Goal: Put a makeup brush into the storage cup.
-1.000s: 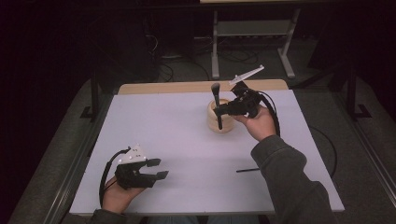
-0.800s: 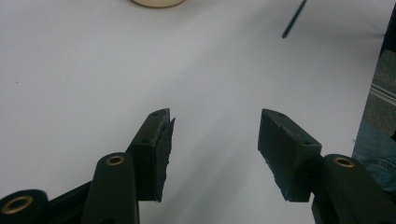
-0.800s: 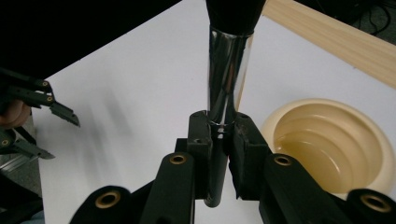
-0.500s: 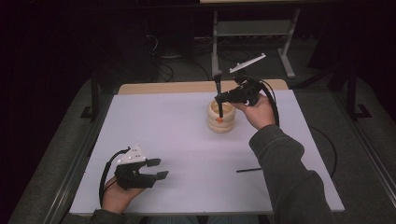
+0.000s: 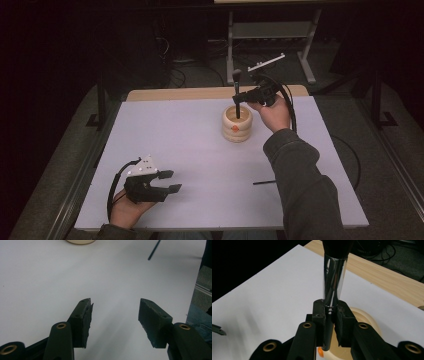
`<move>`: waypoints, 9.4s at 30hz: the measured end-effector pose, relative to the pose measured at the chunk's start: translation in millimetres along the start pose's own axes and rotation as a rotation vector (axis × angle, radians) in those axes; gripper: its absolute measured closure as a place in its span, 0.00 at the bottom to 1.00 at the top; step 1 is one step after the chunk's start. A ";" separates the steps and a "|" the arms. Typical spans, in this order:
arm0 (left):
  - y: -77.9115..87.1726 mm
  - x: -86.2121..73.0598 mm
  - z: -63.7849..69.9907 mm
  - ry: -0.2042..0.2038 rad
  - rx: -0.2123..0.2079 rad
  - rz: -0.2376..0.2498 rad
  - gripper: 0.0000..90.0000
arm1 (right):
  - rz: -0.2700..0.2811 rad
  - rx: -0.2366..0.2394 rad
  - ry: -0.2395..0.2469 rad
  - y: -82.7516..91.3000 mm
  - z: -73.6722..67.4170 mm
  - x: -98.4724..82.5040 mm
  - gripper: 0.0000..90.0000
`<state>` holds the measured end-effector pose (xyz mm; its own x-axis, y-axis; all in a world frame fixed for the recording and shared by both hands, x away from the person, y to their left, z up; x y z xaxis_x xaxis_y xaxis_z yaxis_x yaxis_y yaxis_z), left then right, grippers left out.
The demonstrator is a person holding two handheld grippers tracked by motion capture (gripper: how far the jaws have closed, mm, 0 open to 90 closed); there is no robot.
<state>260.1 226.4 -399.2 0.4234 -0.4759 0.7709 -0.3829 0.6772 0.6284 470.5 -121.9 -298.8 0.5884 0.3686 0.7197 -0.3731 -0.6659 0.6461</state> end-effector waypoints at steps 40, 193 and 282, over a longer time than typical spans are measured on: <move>-1.9 0.6 0.3 0.008 -0.003 0.000 0.39 | 0.013 -0.054 -0.052 -23.5 13.3 -1.7 0.87; -0.8 2.1 -2.0 0.016 -0.011 0.004 0.34 | -0.126 0.036 0.094 41.3 -6.7 -129.8 0.33; -4.5 7.0 2.0 0.021 -0.026 0.021 0.34 | -0.453 0.107 0.505 21.1 -12.1 -215.5 0.95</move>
<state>263.2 218.9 -396.4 0.4331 -0.4496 0.7812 -0.3707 0.7011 0.6091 327.1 -207.5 -437.2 0.2539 0.8659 0.4311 -0.0809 -0.4251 0.9015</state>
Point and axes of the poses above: each handheld gripper's, and its own axes: y roughly backward along the jaws, x roughly out of its top, z roughly to its right, the point moved 1 cm from there along -y, roughly forward along the jaws, and after that the axes turned 1 degree about -z, right-handed, at the moved point
